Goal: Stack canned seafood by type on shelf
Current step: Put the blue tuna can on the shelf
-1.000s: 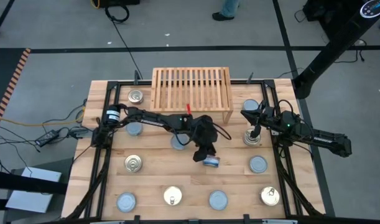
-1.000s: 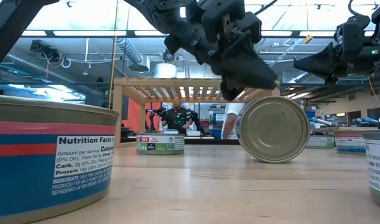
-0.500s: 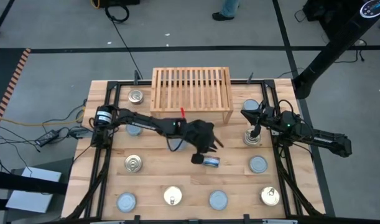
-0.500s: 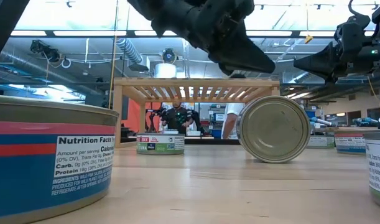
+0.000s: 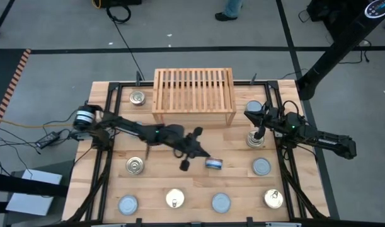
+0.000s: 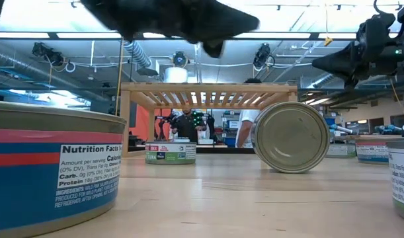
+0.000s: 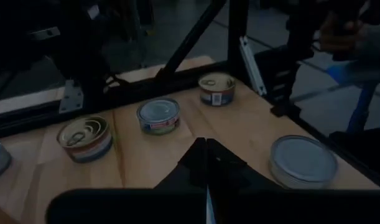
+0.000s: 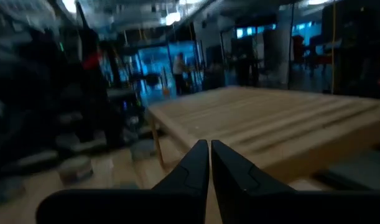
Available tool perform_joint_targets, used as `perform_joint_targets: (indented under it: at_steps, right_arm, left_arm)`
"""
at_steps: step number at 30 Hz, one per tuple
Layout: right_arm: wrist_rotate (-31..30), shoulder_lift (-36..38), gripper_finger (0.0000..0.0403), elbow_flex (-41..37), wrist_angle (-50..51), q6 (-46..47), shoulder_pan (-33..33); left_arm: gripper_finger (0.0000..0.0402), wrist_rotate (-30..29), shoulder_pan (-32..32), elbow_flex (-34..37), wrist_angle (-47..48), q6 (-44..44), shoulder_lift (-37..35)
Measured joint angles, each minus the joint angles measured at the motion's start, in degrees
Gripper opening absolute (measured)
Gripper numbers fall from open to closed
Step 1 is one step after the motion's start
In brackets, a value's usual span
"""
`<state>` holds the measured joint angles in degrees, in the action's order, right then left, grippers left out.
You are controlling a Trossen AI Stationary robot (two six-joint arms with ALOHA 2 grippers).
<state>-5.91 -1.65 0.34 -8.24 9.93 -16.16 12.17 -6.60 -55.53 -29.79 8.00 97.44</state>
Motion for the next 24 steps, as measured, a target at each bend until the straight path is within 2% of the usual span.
perform_joint_targets:
  at_steps: [6,12,19,24]
  right_arm:
    - [4.1,-0.7,0.0011,0.0,-1.1,-2.0,0.4]
    - [2.4,-4.0,0.0007,1.0,-0.7,-3.3,1.9]
    - [2.0,-12.5,0.0005,5.9,-0.7,-4.1,6.1]
    - [-2.5,-20.3,0.0005,10.2,1.1,-5.0,12.9]
  left_arm:
    - [0.0003,-5.8,-1.1,10.3,-7.3,-1.0,-7.5]
    - [0.0002,-9.2,-1.4,19.0,-12.6,-2.2,-13.4]
    - [0.0001,-9.3,-1.4,26.2,-19.4,-2.3,-17.1]
    - [0.0001,-9.6,-1.4,27.7,-21.4,-2.3,-17.0]
